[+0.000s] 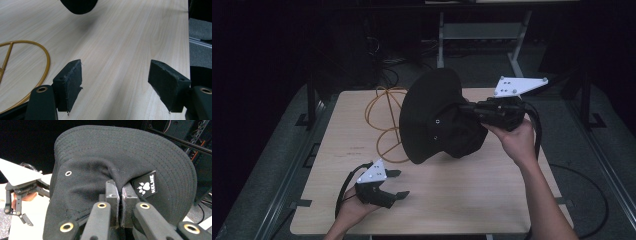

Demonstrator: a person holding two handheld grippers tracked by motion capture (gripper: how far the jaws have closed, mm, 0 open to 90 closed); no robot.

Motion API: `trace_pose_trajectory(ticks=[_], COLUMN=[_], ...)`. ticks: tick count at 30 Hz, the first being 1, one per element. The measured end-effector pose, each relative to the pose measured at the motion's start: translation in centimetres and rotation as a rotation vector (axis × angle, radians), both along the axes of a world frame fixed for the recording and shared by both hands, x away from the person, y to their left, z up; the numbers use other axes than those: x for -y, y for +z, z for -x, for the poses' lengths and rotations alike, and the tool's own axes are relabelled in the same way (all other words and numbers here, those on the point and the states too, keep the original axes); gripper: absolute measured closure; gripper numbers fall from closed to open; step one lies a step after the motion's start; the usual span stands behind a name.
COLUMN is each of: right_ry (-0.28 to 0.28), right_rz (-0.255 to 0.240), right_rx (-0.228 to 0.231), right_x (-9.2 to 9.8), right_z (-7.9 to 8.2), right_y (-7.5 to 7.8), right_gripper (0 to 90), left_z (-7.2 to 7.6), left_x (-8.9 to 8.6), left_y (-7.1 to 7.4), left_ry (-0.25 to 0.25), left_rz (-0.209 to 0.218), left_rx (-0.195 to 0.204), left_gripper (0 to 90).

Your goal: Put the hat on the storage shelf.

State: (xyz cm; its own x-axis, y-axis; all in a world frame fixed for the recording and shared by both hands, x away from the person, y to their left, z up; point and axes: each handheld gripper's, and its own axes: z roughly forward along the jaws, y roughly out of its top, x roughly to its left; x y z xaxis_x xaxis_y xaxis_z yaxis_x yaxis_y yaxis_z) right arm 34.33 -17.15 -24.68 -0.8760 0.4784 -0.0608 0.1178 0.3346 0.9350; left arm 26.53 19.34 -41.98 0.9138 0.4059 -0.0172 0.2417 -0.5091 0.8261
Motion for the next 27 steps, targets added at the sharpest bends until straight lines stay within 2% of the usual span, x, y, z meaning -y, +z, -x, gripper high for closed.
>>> trace_pose_trajectory(ticks=[7,9,21,27], right_ry=[0.013,0.018,0.043,0.056], right_rz=[0.003,0.002,0.017,0.003], right_rx=[0.007,0.006,0.022,0.015], right_x=[-1.3,-1.8,-4.6,-5.8], right_z=[-1.1,-1.4,-2.9,-3.6], right_y=[0.6,0.8,2.5,3.0], right_gripper=[86.5,86.5,86.5,86.5], left_z=[0.0,0.0,0.1,0.1], left_x=[0.0,0.0,0.1,0.0], left_y=[0.0,0.0,-0.2,-0.2], left_ry=[-0.005,-0.01,-0.018,-0.019], left_rz=[-0.002,-0.016,-0.015,-0.013], left_rx=[0.003,0.009,0.012,0.01], left_gripper=[26.5,26.5,26.3,25.9])
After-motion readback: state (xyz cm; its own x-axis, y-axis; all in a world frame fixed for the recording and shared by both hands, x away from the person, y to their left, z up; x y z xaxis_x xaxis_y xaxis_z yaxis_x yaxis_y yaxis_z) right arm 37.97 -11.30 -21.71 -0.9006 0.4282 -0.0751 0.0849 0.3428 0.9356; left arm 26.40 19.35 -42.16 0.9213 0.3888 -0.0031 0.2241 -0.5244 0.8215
